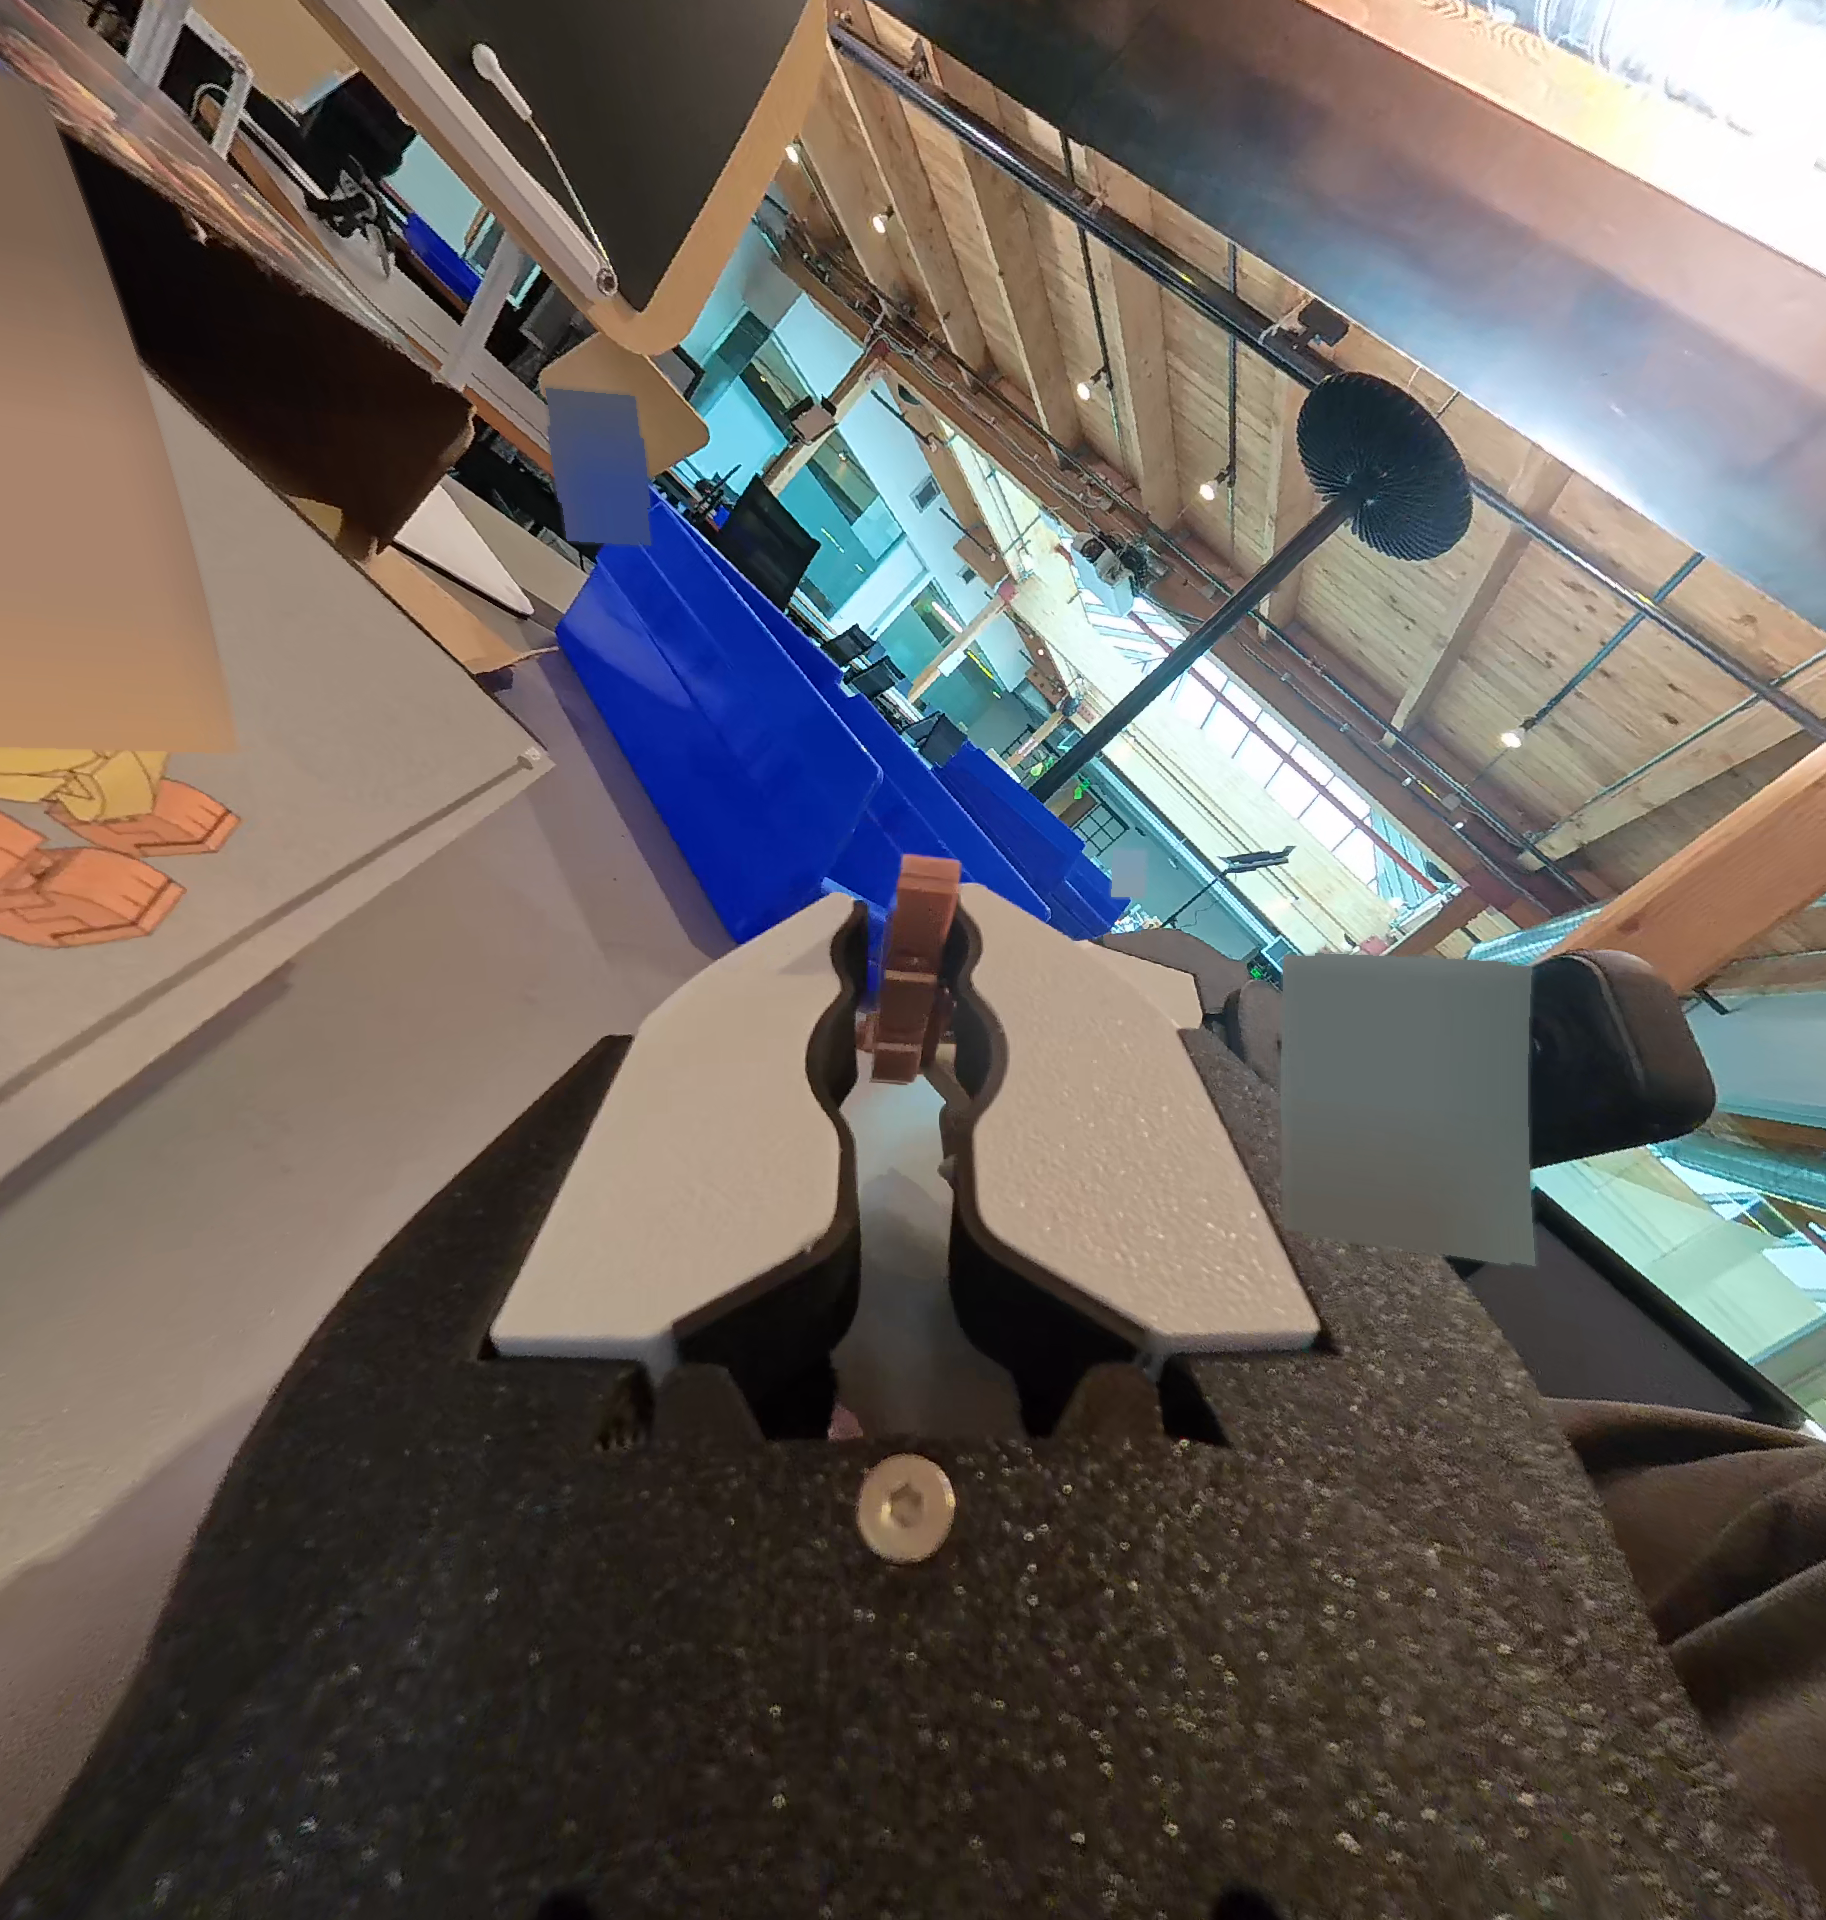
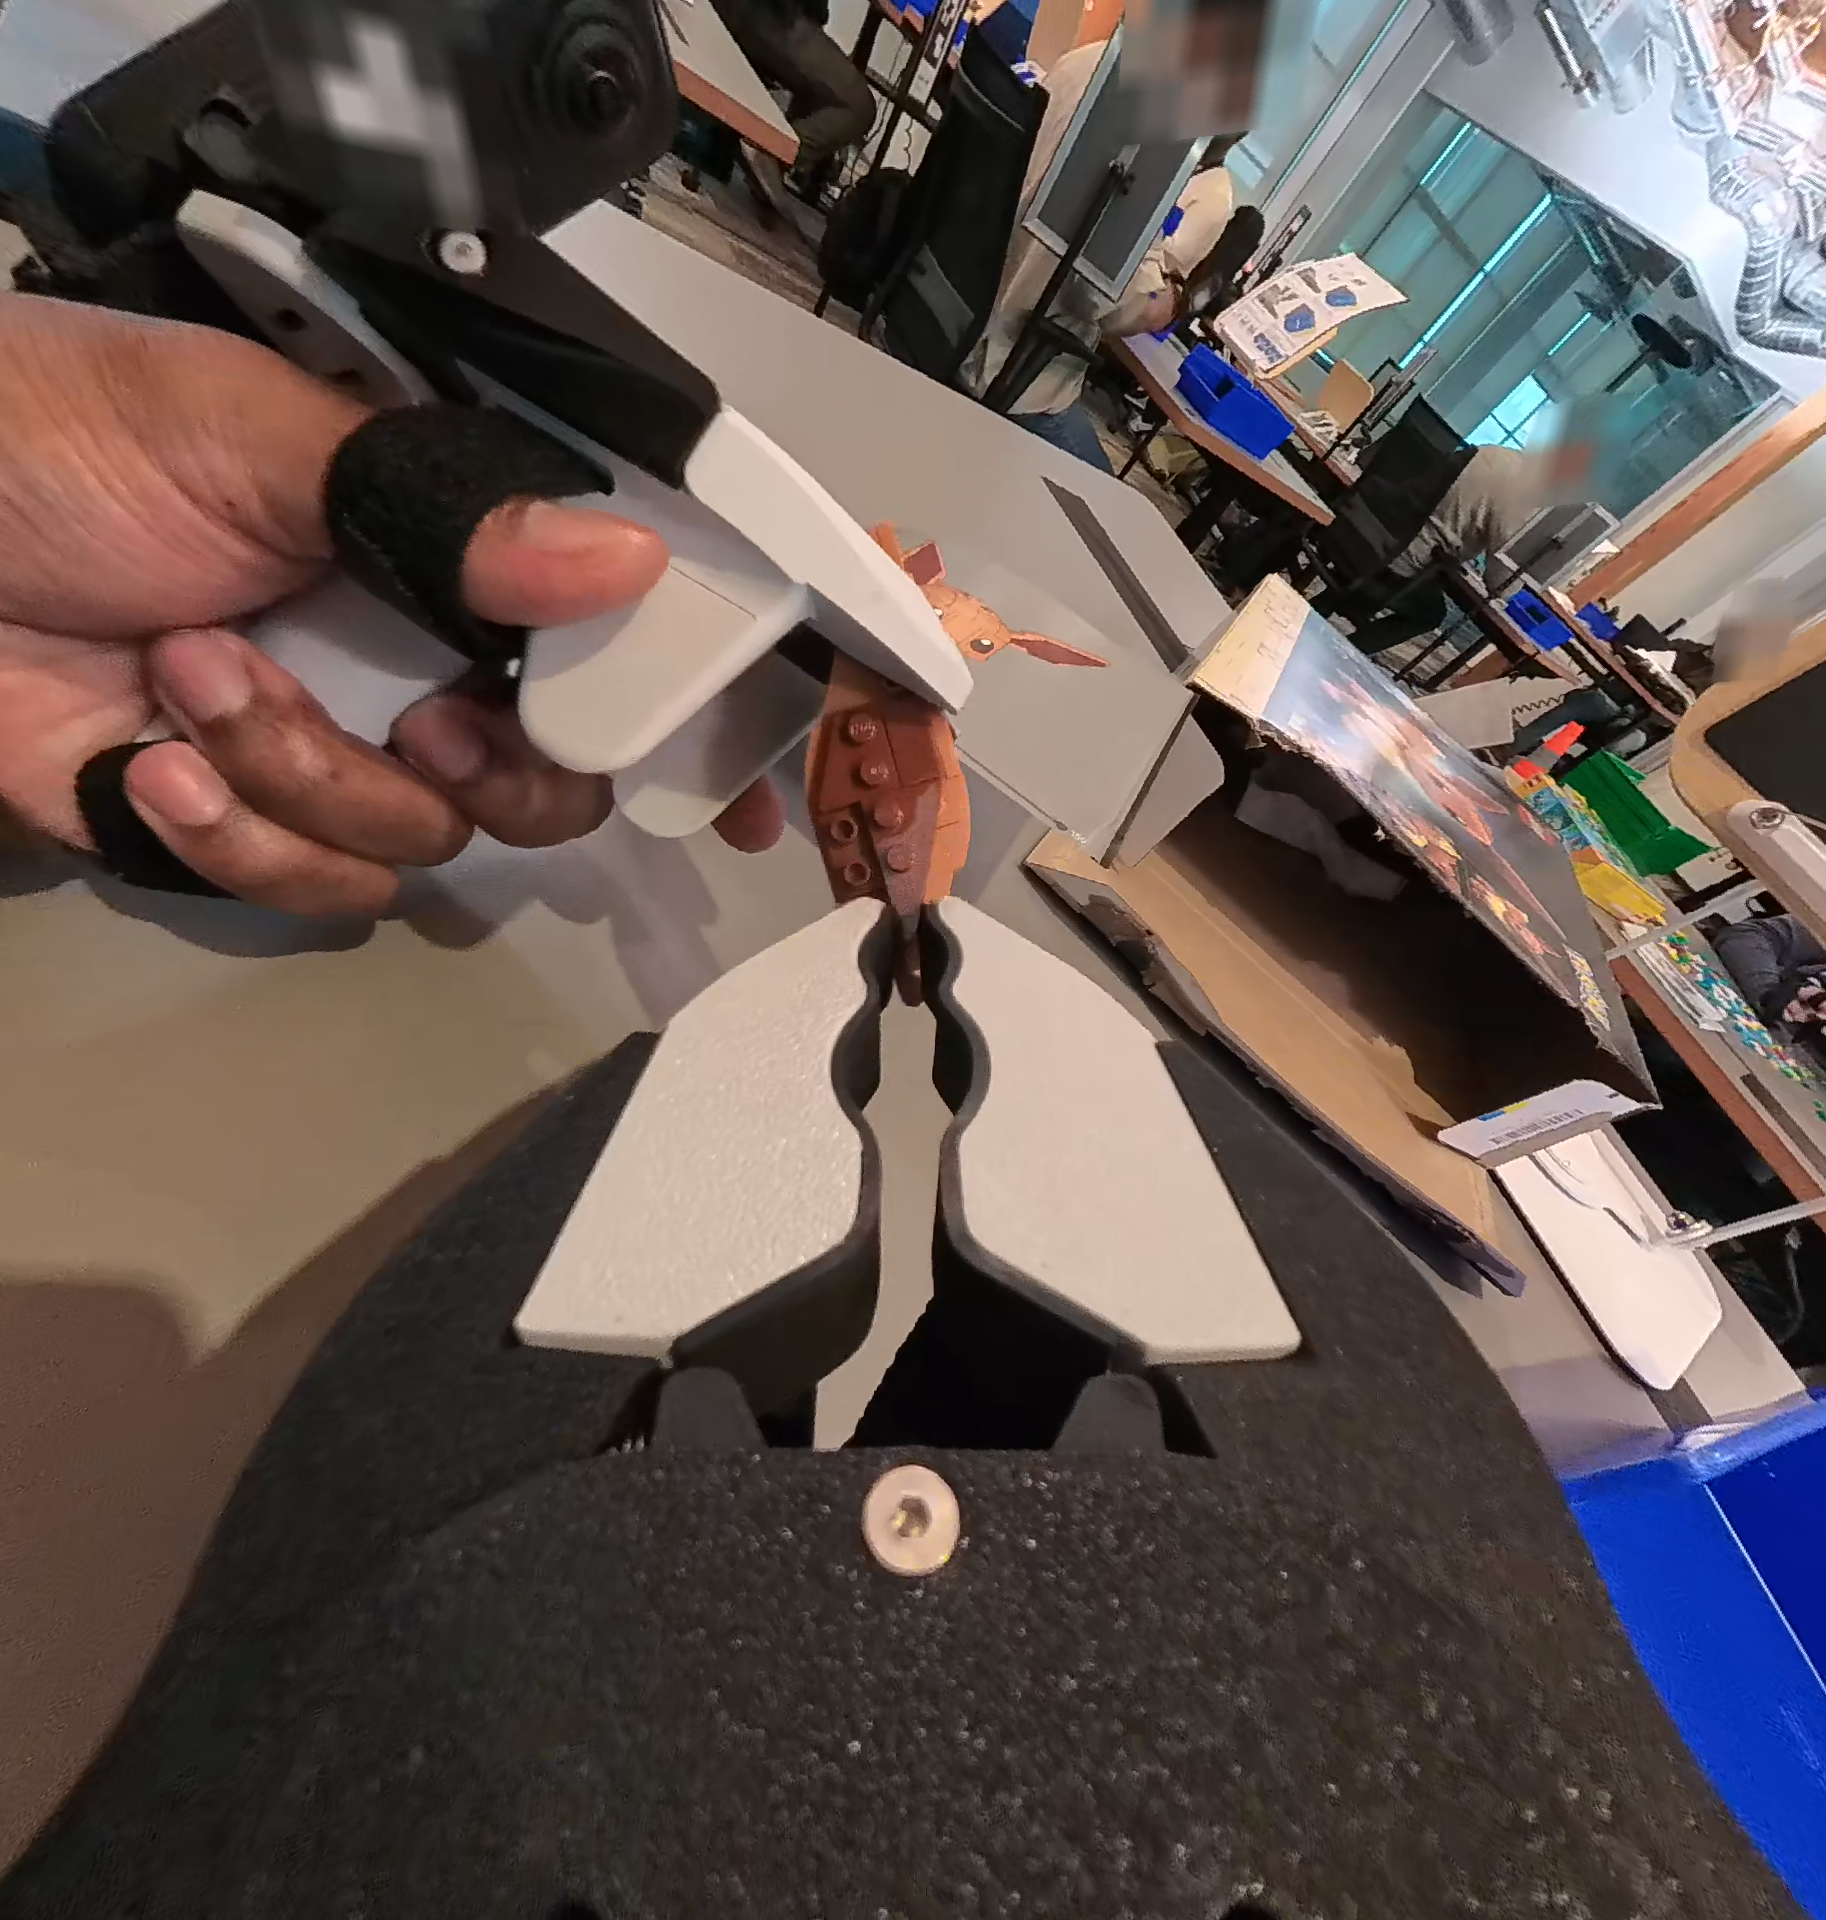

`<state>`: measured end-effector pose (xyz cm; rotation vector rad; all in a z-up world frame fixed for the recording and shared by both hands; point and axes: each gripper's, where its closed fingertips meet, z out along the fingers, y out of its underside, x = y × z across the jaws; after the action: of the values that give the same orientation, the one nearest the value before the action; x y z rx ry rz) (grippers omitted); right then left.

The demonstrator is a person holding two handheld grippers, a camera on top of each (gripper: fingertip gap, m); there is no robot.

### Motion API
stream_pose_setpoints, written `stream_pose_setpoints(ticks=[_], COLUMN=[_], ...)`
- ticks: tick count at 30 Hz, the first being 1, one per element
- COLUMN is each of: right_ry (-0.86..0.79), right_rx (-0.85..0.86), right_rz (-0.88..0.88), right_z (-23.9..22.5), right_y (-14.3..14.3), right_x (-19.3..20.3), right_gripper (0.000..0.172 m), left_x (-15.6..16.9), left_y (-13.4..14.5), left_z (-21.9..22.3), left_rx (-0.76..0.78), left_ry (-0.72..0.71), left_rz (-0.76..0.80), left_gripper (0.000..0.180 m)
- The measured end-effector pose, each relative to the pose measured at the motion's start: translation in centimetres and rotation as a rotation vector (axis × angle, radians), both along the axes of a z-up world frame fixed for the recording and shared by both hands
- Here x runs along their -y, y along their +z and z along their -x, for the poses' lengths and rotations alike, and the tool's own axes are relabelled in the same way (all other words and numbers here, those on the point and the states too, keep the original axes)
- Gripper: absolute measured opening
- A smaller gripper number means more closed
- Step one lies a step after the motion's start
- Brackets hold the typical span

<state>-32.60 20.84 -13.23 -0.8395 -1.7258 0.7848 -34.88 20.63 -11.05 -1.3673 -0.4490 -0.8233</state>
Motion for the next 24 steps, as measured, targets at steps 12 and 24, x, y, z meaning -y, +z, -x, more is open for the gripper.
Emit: stream_pose_setpoints(ticks=[12, 24], right_ry=[0.004, 0.018], right_rx=[-0.029, -0.046], right_rz=[0.013, 0.059], right_z=[-0.1, -0.2], right_y=[0.6, 1.2], right_x=[0.2, 0.3], right_gripper=[0.004, 0.003], left_x=[0.1, -0.2], left_y=[0.1, 0.2], left_z=[0.3, -1.5], left_rx=[0.044, 0.029], left_ry=[-0.013, -0.11], left_rz=[-0.01, -0.01], left_gripper=[0.025, 0.026])
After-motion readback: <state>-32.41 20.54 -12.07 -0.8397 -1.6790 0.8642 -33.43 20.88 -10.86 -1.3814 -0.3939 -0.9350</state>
